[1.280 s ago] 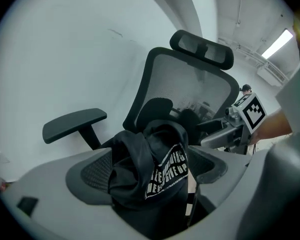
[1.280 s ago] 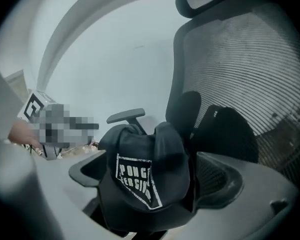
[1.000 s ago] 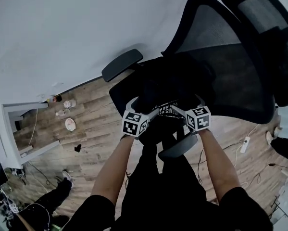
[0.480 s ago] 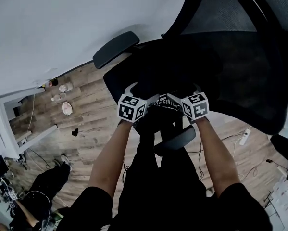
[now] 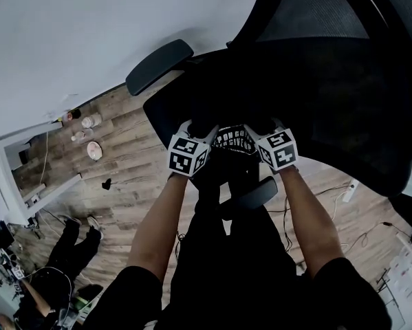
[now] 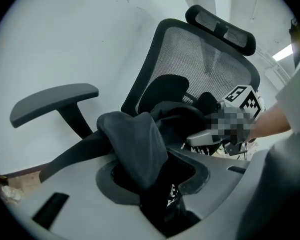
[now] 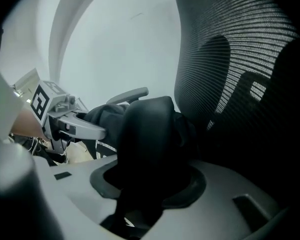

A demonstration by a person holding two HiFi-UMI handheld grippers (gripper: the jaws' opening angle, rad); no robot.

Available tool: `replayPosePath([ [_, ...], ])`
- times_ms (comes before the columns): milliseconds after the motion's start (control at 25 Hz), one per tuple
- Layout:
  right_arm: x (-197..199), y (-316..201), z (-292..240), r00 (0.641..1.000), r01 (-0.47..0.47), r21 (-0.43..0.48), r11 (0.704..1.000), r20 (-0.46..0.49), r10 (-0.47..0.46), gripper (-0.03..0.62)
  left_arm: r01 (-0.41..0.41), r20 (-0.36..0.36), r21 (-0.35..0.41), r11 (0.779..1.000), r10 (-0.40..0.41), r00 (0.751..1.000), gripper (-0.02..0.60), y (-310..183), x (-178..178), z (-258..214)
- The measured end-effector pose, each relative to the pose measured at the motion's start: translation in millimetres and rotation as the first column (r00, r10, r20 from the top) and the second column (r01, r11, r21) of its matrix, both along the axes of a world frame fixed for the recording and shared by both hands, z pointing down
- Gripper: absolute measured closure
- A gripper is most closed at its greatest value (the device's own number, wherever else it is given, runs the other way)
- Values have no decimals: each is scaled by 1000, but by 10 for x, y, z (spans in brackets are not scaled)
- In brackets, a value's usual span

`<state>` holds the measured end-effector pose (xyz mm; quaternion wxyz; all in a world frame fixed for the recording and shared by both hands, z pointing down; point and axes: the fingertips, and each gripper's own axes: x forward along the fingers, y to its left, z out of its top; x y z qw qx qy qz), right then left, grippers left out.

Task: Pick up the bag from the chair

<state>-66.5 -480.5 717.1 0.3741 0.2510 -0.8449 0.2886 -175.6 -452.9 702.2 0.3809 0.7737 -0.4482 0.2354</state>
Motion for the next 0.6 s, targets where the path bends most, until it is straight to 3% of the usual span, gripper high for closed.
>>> replayPosePath([
  [320,-28,52,-168,1000,5,60,998,1,-5,518,-14,-27,54,998,15,1000,505,26,77,-213],
  [600,-16,129,-530,999,-36,124,992,29,32,540,-66,-19,159,985,70,997,534,79,152,-688],
])
